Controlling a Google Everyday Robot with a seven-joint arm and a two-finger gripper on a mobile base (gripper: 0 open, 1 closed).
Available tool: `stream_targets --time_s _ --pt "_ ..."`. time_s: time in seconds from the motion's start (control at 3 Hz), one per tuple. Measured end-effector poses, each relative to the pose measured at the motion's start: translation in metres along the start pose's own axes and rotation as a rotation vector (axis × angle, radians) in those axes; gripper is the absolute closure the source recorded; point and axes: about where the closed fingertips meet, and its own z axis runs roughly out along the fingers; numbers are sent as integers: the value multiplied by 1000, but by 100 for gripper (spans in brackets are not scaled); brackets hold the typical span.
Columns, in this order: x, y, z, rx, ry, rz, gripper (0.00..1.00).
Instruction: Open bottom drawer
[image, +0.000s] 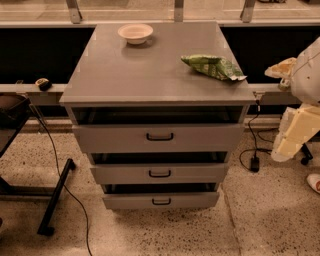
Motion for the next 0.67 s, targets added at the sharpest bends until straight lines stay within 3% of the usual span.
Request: stream_targets --time_s 0.33,0.67 --pt "2 13 36 -74 74 23 0" --pt "17 7 24 -35 46 77 0"
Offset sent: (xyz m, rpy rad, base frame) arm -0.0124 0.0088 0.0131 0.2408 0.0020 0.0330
